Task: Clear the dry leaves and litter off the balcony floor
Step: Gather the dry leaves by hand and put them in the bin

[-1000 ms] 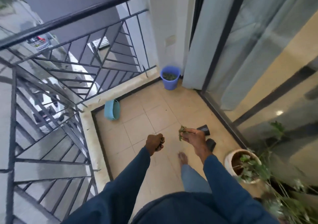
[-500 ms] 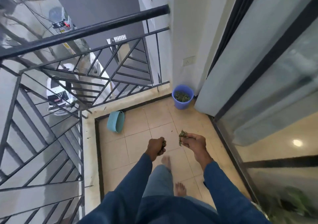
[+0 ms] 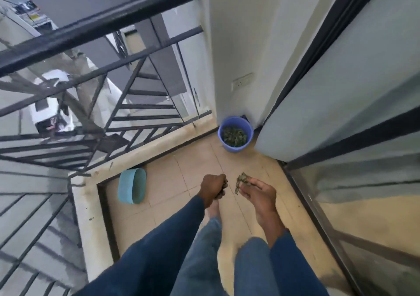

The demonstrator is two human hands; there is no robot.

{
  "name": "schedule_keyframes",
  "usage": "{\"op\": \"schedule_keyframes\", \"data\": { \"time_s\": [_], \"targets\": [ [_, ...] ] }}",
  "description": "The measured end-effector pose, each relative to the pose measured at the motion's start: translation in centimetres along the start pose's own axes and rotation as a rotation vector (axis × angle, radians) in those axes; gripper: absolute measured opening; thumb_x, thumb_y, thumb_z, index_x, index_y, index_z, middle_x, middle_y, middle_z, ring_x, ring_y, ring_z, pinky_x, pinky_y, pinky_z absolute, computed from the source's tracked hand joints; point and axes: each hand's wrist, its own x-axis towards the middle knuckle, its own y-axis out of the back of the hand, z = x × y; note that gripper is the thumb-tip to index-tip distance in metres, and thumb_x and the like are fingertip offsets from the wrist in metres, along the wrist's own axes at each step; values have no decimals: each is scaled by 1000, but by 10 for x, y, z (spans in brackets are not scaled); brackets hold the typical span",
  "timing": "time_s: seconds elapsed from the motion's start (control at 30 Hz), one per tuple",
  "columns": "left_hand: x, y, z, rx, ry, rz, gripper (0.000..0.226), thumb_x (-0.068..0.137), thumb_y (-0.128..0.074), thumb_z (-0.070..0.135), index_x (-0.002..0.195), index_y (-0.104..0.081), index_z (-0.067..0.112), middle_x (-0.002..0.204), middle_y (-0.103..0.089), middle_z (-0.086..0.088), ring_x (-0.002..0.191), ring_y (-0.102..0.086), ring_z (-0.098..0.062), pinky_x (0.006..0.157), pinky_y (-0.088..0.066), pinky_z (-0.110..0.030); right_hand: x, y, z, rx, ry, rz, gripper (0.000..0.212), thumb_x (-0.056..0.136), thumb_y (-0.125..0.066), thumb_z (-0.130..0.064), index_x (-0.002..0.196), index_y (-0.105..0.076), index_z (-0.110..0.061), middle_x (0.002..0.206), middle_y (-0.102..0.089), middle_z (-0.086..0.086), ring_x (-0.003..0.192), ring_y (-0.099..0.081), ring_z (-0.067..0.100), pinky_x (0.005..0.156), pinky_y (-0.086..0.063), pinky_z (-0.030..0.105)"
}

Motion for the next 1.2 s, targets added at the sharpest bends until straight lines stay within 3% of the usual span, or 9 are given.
{"op": "schedule_keyframes", "data": {
  "time_s": [0.23,0.4,0.47,0.57,0.73,0.87,0.97,1.03,1.2],
  "targets": [
    [170,-35,67,-29,-53,50,35,103,-61,32,75,-64,10,65,-62,-4,47,-54,-18,41,-36,-20,165,-32,-9,73,0,96,25,81,-74,13,102,-68,1,90,-74,17,77,-71,24,74,-63,31],
    [287,-74,94,71,-119,55,41,101,-64,36,70,-59,10,59,-58,-8,43,-52,-19,41,-36,-23,287,-36,1,64,-26,107,23,79,-78,10,97,-67,-1,87,-73,18,71,-70,24,76,-63,35],
    [331,-93,111,138,-159,57,40,100,-64,37,69,-59,13,62,-59,-8,52,-54,-23,47,-42,-27,337,-38,5,66,-34,96,26,80,-76,11,103,-67,4,84,-72,18,68,-68,23,73,-62,32],
    [394,-112,135,332,-296,94,34,98,-64,41,89,-74,10,83,-69,-2,82,-64,-21,81,-55,-36,407,-49,7,53,-28,85,31,80,-76,11,109,-66,6,81,-70,17,65,-67,21,71,-61,31],
    [475,-121,155,597,-427,163,39,93,-70,49,87,-67,11,84,-65,-2,80,-58,-17,71,-41,-32,518,-65,23,-54,-59,92,34,77,-79,8,109,-69,3,91,-71,25,76,-72,31,80,-61,41],
    [521,-122,148,730,-391,107,43,90,-70,55,101,-71,13,101,-72,-3,96,-65,-20,85,-48,-35,598,-68,52,-328,-31,56,53,60,-81,-16,112,-75,-15,97,-76,8,90,-74,30,90,-60,47],
    [536,-122,136,726,-325,103,49,97,-61,52,125,-69,13,123,-70,-12,118,-63,-29,100,-47,-38,625,-65,71,-454,-26,-18,61,69,-67,-11,131,-66,-14,123,-69,8,114,-67,32,103,-52,49],
    [541,-121,130,732,-261,97,50,102,-55,47,133,-64,9,132,-65,-15,125,-59,-31,103,-42,-36,624,-64,72,-466,-46,-64,61,77,-60,-4,137,-60,-9,131,-63,10,117,-63,31,107,-49,47],
    [526,-112,120,734,-210,137,56,105,-48,48,134,-63,3,132,-65,-16,123,-59,-31,93,-42,-30,597,-50,70,-404,-112,-9,45,80,-61,-1,124,-68,-7,104,-69,3,94,-64,23,91,-54,40]
  ]
}}
